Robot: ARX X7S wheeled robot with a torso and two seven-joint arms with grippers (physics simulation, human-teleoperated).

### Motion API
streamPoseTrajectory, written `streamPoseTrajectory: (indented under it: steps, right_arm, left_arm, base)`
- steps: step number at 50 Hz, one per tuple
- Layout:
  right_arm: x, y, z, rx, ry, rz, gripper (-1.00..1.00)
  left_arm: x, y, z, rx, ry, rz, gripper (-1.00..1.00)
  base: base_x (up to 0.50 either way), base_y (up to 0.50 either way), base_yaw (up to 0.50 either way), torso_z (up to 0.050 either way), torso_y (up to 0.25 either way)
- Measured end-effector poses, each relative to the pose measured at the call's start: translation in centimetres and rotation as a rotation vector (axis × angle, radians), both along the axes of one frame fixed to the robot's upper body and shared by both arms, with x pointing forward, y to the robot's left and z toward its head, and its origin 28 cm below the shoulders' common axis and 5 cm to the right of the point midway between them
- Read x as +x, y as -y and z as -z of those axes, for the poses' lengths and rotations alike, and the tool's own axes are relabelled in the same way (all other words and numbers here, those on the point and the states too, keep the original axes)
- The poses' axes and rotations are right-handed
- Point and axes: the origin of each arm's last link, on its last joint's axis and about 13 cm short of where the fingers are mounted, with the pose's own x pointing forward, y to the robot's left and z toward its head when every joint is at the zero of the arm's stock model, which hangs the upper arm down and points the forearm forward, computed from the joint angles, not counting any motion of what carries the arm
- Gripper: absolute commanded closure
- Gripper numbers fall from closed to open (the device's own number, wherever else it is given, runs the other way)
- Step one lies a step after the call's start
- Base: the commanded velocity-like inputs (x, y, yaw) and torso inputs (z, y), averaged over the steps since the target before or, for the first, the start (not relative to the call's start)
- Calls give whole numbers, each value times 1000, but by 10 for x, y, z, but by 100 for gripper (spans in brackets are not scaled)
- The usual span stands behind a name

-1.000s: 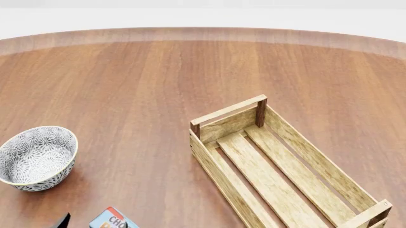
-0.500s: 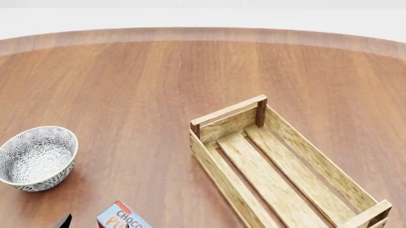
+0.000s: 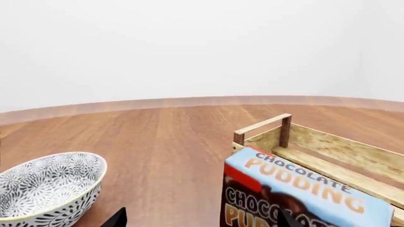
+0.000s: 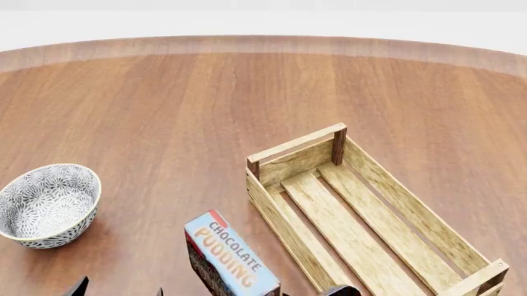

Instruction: Pick up the chocolate pudding and put it in the tray.

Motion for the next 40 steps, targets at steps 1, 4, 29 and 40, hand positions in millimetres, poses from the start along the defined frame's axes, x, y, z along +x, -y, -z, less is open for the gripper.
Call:
streamPoseTrajectory:
  steps: [1, 4, 29, 40]
  right_arm:
    - [1, 1, -1, -1, 2, 5, 100]
    - [5, 2, -5, -2, 10, 18, 100]
    - [38, 19, -38, -21, 75, 128, 100]
    - [51, 31, -44, -9, 81, 207, 100]
  left_arm:
    - [0, 0, 0, 0, 0, 0, -100]
    - [0, 0, 0, 0, 0, -1, -100]
    - [2, -1, 1, 2, -1, -8, -100]
    - [2, -1, 1, 3, -2, -9, -100]
  base:
    - [0, 0, 0, 0, 0]
    - [0, 0, 0, 0, 0]
    - [0, 0, 0, 0, 0]
    - [0, 0, 0, 0, 0]
